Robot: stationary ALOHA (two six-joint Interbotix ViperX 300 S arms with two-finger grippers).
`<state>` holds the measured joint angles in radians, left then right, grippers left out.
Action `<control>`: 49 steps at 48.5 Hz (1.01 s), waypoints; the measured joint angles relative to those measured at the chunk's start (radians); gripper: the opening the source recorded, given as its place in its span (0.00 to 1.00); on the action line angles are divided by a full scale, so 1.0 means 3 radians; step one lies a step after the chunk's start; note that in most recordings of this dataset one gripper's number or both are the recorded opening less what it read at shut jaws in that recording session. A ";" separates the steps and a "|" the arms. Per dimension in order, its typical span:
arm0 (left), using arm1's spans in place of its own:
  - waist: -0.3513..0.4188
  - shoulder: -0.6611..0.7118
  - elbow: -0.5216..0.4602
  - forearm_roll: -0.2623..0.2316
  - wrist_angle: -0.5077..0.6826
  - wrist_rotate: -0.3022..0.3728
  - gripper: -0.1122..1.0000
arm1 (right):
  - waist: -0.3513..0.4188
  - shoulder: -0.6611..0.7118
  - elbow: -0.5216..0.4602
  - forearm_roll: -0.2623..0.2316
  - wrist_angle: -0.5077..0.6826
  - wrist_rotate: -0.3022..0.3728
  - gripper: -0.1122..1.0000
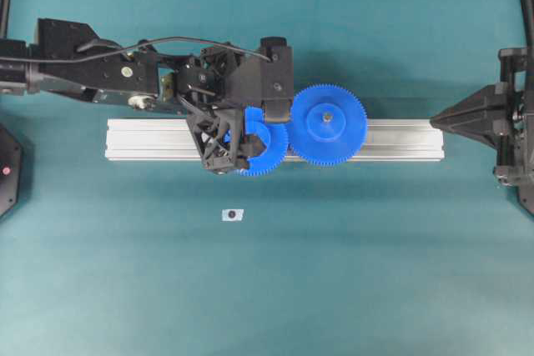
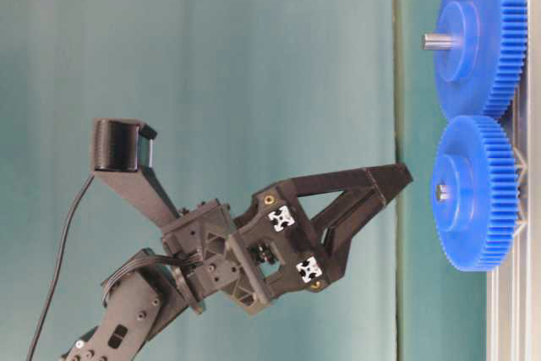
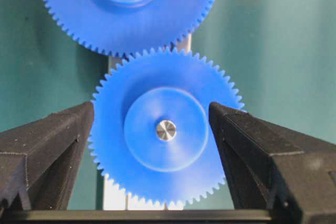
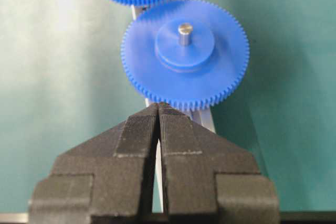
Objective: Find the location of the shaft and insert the small gear.
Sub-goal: 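Lower the gear onto the shaft, meshing with the large gear, then open the left gripper and withdraw it to the left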
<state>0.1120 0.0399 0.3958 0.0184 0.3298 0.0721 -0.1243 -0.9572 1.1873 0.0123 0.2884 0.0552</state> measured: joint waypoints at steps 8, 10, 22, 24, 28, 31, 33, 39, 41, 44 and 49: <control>0.0000 0.0000 0.0005 -0.0005 -0.0005 -0.0020 0.88 | 0.0000 -0.0020 0.0000 0.0000 -0.0005 0.0000 0.15; 0.0000 0.0000 0.0000 -0.0005 -0.0005 -0.0036 0.88 | 0.0000 -0.0026 0.0000 0.0000 -0.0005 0.0000 0.15; -0.0031 -0.0010 0.0189 0.0000 -0.0005 -0.0281 0.88 | 0.0000 -0.0051 0.0015 0.0000 -0.0005 0.0000 0.15; -0.0056 -0.0010 0.0245 0.0000 -0.0015 -0.0363 0.88 | -0.0005 -0.0061 0.0015 0.0000 -0.0005 0.0000 0.15; -0.0107 -0.0010 0.0363 0.0000 -0.0036 -0.0481 0.88 | 0.0000 -0.0077 0.0020 0.0000 0.0000 0.0000 0.15; -0.0159 -0.0015 0.0445 0.0000 -0.0072 -0.0573 0.88 | 0.0000 -0.0082 0.0026 -0.0005 -0.0005 0.0000 0.15; -0.0184 -0.0015 0.0496 0.0000 -0.0077 -0.0619 0.88 | -0.0005 -0.0087 0.0026 0.0000 -0.0005 0.0000 0.15; -0.0256 -0.0026 0.0527 0.0000 -0.0097 -0.0711 0.88 | 0.0000 -0.0092 0.0026 0.0000 -0.0005 0.0000 0.15; -0.0276 -0.0036 0.0522 0.0000 -0.0102 -0.0716 0.88 | -0.0005 -0.0092 0.0026 0.0000 -0.0005 0.0000 0.15; -0.0302 -0.0061 0.0486 -0.0005 -0.0102 -0.0716 0.88 | 0.0000 -0.0092 0.0026 0.0000 0.0000 0.0000 0.15; -0.0317 -0.0102 0.0414 0.0000 -0.0102 -0.0706 0.88 | 0.0000 -0.0097 0.0026 -0.0005 0.0000 0.0000 0.15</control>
<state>0.0169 0.0092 0.5200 0.0184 0.2991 -0.1396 -0.1243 -0.9863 1.1950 0.0107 0.2884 0.0552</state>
